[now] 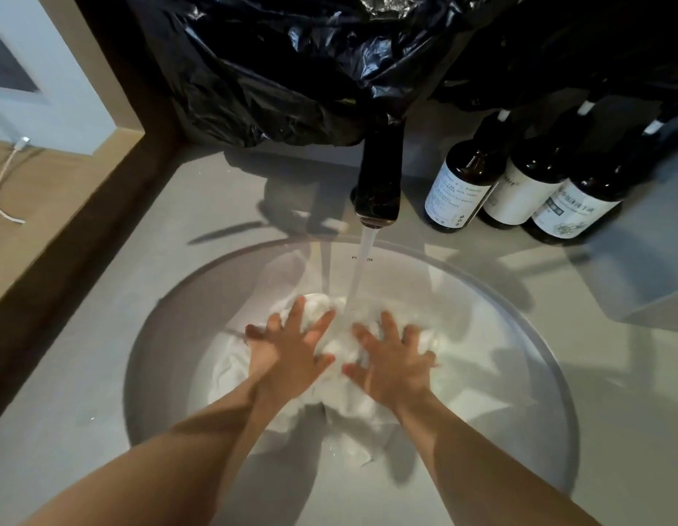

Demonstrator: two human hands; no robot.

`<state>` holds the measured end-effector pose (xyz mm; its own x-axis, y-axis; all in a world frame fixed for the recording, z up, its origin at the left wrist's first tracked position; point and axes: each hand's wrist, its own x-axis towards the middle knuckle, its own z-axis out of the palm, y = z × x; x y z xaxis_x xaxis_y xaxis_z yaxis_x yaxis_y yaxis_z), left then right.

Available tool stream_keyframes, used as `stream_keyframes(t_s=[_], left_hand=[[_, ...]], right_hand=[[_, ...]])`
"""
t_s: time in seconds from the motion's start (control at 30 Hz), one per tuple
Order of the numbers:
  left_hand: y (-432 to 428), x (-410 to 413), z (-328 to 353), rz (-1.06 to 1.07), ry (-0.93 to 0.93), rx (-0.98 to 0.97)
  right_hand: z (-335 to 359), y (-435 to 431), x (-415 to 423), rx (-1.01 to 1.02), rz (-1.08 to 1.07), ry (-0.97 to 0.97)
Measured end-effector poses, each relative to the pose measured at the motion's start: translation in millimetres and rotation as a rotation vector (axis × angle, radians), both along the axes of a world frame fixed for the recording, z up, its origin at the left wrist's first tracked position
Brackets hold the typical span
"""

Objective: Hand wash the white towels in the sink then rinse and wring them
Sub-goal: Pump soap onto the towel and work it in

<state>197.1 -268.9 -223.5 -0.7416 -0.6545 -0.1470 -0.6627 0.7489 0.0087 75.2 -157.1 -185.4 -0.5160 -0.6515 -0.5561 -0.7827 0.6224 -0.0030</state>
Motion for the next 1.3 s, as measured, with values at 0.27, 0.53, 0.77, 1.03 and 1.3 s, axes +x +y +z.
stream_keyframes(t_s=[0.27,0.53,0.77,1.03,1.3], left_hand=[[-0.4,-9.3,24.3,0.307,0.247,0.403],[-11.7,-2.4,72.3,0.327,0.571,0.665],[10.9,-4.9,9.0,0.096,0.030,0.283],[3.8,-19.8,-4.6,0.128,-0.002,0.094],[-1.1,-12.4,9.6,0.204,0.423,0.272]], right_hand=[[17.7,-7.1,2.5,-0.402,-0.215,0.005],[67.0,20.8,-10.3,-0.388,-0.226,0.062],[-7.4,-4.4,6.1,-0.052,0.031,0.020],[-26.0,-28.6,-2.1,-0.168,0.053,0.128],[-0.2,-11.1,-7.7,-0.395,0.033,-0.065]])
